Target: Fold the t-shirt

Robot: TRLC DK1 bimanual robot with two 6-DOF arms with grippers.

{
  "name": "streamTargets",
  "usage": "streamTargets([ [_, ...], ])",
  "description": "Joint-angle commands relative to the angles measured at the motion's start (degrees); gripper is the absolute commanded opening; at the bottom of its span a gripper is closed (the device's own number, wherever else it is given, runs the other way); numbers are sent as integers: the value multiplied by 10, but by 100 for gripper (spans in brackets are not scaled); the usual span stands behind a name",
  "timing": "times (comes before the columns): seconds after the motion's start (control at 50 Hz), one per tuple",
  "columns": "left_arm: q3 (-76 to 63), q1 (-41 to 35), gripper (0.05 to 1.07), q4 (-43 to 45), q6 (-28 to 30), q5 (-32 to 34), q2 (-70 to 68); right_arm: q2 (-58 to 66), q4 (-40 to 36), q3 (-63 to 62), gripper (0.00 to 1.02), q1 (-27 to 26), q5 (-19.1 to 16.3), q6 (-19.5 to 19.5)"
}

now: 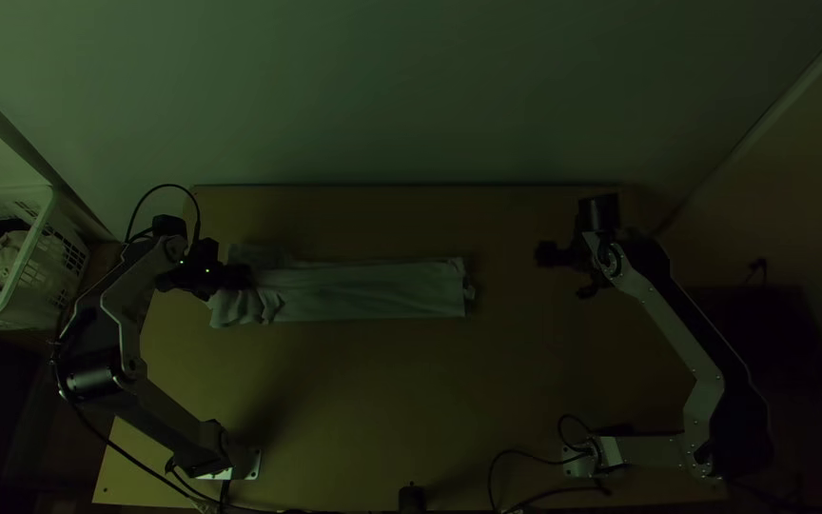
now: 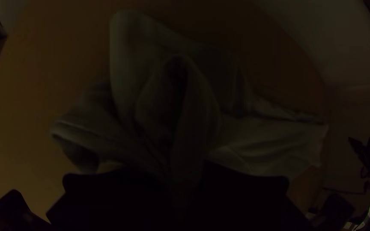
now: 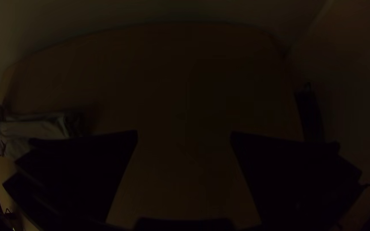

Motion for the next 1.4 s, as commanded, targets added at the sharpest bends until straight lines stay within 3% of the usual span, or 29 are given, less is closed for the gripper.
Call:
streamTargets([
  [0.0, 54, 51, 8, -17, 61, -13, 27, -20, 6, -17, 99, -9, 4, 9],
  [0.24, 183, 129, 8, -67, 129, -68, 93, -28, 7, -19, 99, -13, 4, 6],
  [0.48, 251, 109, 8, -166, 163, -106, 44, -38, 15, -32, 99, -13, 4, 5],
  [0.8, 283, -32, 8, -314, 157, -148, -55, -50, 19, -40, 99, -14, 4, 6],
  [1.24, 283, -223, 8, -311, 102, -197, -42, -84, 19, -52, 99, -56, 4, -13],
  [1.38, 288, -282, 8, -303, 67, -245, -11, -100, 19, -62, 99, -69, 4, -17],
])
